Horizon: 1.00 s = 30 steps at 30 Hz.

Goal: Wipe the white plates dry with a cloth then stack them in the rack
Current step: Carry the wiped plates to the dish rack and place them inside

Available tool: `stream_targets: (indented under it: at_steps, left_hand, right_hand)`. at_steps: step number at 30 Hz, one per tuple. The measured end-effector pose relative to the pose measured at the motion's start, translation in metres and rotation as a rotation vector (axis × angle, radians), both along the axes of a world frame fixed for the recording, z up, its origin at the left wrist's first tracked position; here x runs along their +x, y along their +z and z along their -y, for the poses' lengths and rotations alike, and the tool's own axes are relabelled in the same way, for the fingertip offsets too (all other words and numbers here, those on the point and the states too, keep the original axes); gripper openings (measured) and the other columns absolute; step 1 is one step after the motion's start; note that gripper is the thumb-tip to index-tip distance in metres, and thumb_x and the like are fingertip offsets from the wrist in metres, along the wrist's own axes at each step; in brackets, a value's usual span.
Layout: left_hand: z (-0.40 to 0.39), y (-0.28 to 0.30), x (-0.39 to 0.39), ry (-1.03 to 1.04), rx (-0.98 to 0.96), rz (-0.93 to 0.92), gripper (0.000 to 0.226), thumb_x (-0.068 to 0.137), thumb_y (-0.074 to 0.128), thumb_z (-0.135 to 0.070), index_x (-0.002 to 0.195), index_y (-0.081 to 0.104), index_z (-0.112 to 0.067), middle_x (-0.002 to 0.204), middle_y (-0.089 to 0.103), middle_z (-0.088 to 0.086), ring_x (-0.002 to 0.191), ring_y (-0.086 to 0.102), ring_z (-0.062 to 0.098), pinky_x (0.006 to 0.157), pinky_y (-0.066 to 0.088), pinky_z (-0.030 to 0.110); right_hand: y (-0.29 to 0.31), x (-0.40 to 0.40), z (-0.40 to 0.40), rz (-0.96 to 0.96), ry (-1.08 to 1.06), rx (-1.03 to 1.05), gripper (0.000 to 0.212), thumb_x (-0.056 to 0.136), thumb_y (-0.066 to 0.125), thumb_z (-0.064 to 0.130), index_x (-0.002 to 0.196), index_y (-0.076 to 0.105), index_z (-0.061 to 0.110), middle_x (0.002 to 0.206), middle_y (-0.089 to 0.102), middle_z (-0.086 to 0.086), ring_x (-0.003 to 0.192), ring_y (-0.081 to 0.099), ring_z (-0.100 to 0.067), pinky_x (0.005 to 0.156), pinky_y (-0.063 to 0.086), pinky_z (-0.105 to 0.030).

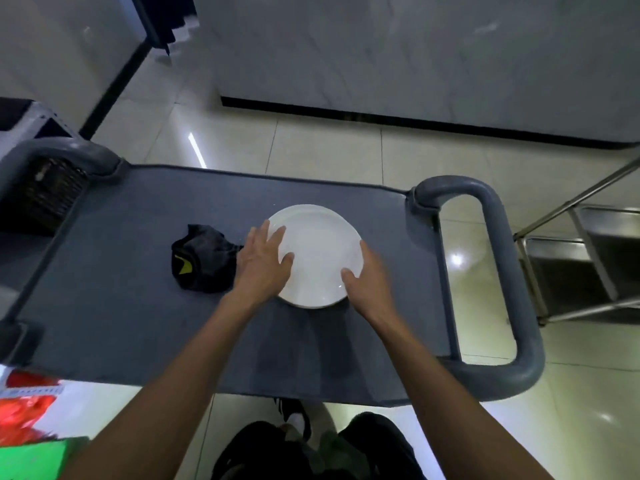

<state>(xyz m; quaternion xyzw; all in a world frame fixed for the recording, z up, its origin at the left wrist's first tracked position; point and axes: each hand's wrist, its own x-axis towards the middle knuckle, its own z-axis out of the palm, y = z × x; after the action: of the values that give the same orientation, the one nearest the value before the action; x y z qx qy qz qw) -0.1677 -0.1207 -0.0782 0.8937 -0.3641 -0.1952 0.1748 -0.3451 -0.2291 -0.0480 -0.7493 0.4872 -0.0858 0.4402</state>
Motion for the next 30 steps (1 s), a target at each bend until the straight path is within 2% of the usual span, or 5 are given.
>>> stream_targets:
  at_steps: [3, 7, 18, 24, 30]
  left_hand:
    - [0.003, -0.003, 0.008, -0.002, -0.016, -0.051, 0.064, 0.100, 0.049, -0.041, 0.157, 0.022, -0.028, 0.168, 0.006, 0.005, 0.153, 0.009, 0.029, 0.121, 0.018, 0.050]
    - [0.005, -0.006, 0.015, 0.016, -0.037, -0.111, 0.065, 0.100, 0.052, -0.038, 0.157, 0.024, -0.025, 0.168, 0.007, 0.006, 0.151, 0.018, 0.030, 0.122, 0.020, 0.044]
    - [0.008, -0.002, 0.013, 0.090, -0.122, -0.133, 0.062, 0.097, 0.057, -0.033, 0.154, 0.034, -0.024, 0.165, 0.022, 0.006, 0.147, 0.029, 0.028, 0.118, 0.024, 0.042]
    - [0.006, 0.001, 0.011, 0.122, -0.155, -0.150, 0.064, 0.092, 0.064, -0.031, 0.151, 0.039, -0.024, 0.163, 0.028, 0.006, 0.146, 0.031, 0.028, 0.118, 0.025, 0.041]
    - [0.003, 0.003, 0.005, 0.135, -0.157, -0.174, 0.068, 0.089, 0.067, -0.032, 0.151, 0.039, -0.027, 0.163, 0.028, 0.005, 0.144, 0.035, 0.030, 0.116, 0.027, 0.040]
  right_hand:
    - [-0.006, 0.006, -0.003, 0.003, -0.030, 0.005, 0.073, 0.091, 0.063, 0.010, 0.156, 0.029, 0.013, 0.157, 0.038, -0.006, 0.142, 0.036, -0.025, 0.118, 0.032, -0.038]
    - [-0.012, 0.009, -0.002, 0.080, -0.083, -0.013, 0.066, 0.083, 0.066, 0.007, 0.144, 0.042, 0.018, 0.142, 0.052, -0.002, 0.128, 0.048, -0.024, 0.108, 0.043, -0.046]
    - [-0.021, 0.013, -0.003, 0.120, -0.142, 0.046, 0.076, 0.087, 0.069, 0.008, 0.154, 0.033, 0.018, 0.153, 0.043, -0.002, 0.139, 0.040, -0.023, 0.115, 0.036, -0.043]
    - [-0.022, 0.017, 0.003, 0.118, -0.135, 0.016, 0.067, 0.084, 0.072, 0.008, 0.145, 0.044, 0.016, 0.141, 0.055, -0.004, 0.129, 0.048, -0.028, 0.107, 0.043, -0.044]
    - [-0.022, 0.021, 0.007, 0.165, -0.224, 0.045, 0.072, 0.077, 0.076, 0.005, 0.142, 0.049, 0.021, 0.131, 0.055, 0.012, 0.115, 0.050, -0.006, 0.093, 0.040, -0.019]
